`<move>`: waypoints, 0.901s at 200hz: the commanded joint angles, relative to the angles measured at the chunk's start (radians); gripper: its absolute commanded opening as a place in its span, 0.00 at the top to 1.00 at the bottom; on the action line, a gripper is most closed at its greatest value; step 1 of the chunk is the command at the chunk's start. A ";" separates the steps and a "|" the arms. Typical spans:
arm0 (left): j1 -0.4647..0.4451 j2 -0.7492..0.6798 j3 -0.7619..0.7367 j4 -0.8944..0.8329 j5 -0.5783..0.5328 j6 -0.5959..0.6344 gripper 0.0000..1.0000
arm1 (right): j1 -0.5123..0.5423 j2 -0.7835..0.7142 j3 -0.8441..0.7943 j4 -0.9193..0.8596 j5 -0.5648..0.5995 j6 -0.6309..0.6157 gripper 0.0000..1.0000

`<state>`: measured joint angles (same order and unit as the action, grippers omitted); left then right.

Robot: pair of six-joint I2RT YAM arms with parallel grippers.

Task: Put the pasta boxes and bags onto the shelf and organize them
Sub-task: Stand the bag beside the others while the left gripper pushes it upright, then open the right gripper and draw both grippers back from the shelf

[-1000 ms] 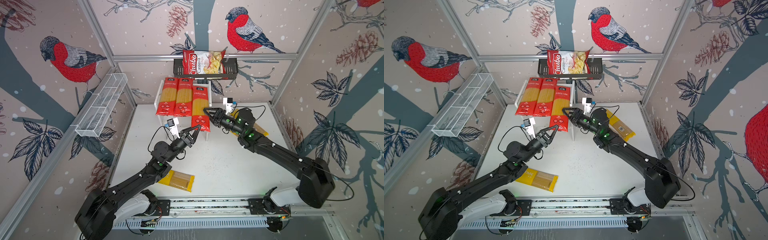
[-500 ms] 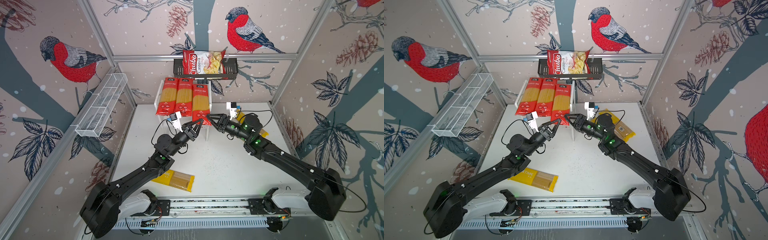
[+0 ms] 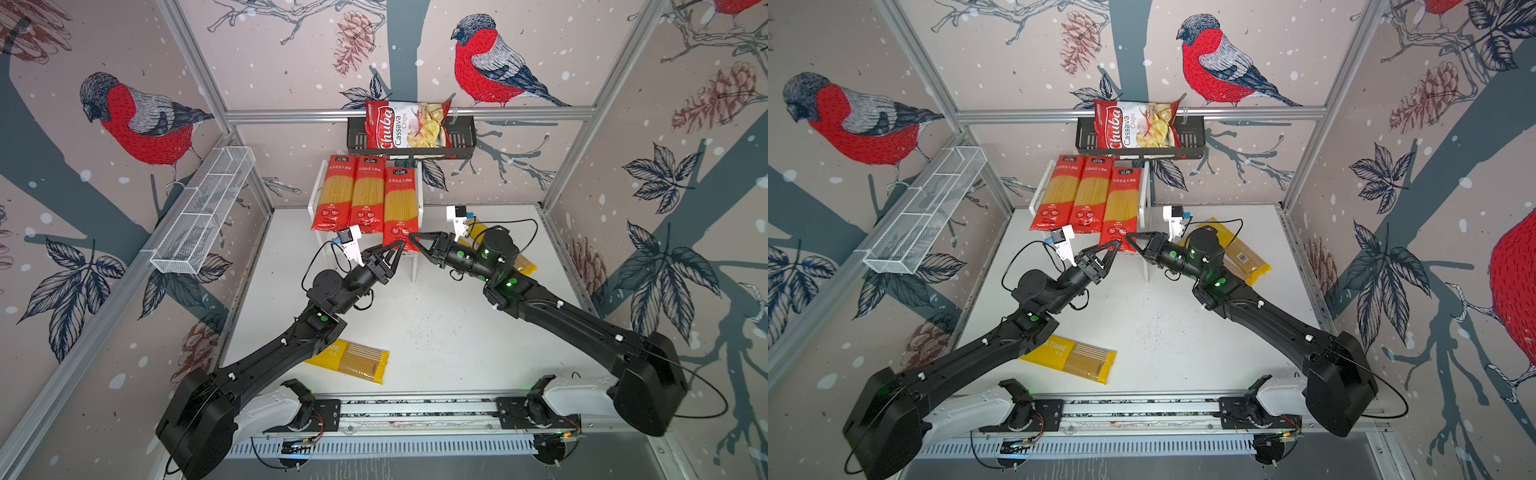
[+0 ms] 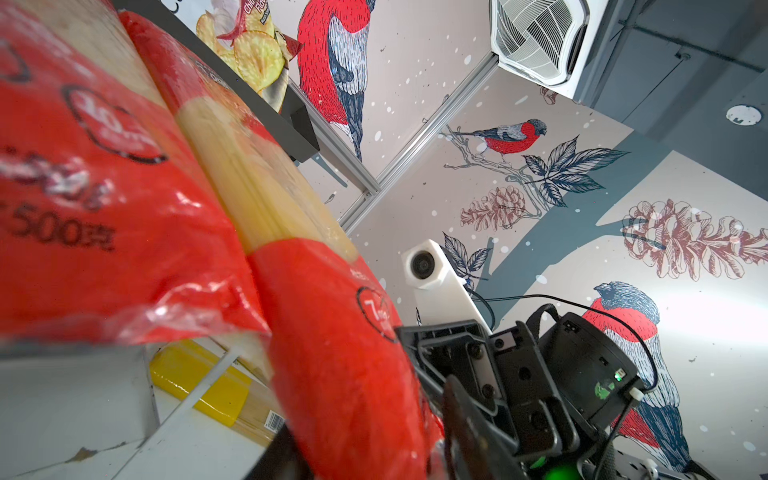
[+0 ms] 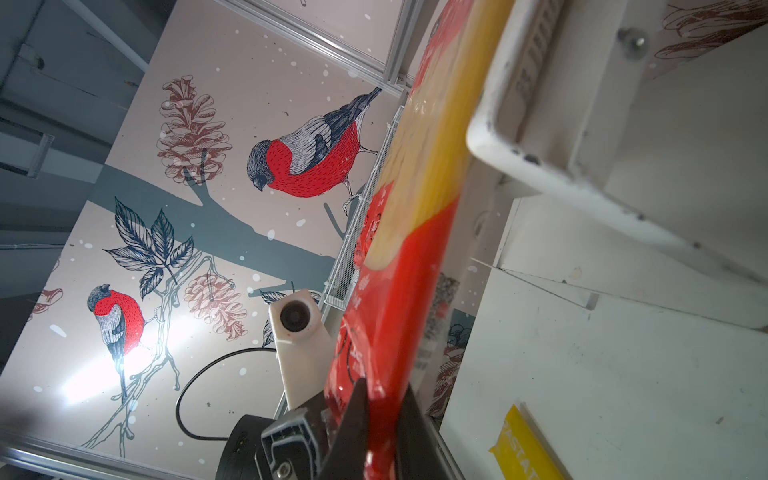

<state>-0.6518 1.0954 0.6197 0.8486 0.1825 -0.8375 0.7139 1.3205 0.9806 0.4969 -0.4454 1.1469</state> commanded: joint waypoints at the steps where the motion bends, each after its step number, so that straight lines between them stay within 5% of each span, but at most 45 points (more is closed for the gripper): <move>1: 0.001 -0.030 -0.019 0.029 0.015 0.011 0.49 | -0.013 0.008 0.023 0.051 -0.010 0.001 0.90; 104: -0.023 -0.223 -0.170 -0.119 -0.067 0.016 0.48 | -0.046 0.151 0.129 0.097 0.017 0.045 0.86; 143: -0.040 -0.258 -0.219 -0.147 -0.100 0.011 0.48 | -0.048 0.117 0.086 0.074 0.009 0.029 0.61; 180: -0.047 -0.263 -0.247 -0.155 -0.110 0.006 0.48 | -0.038 0.042 0.020 0.039 0.013 0.016 0.52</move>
<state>-0.6964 0.8349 0.3847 0.6903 0.0925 -0.8314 0.6674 1.4029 1.0321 0.5323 -0.4416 1.1763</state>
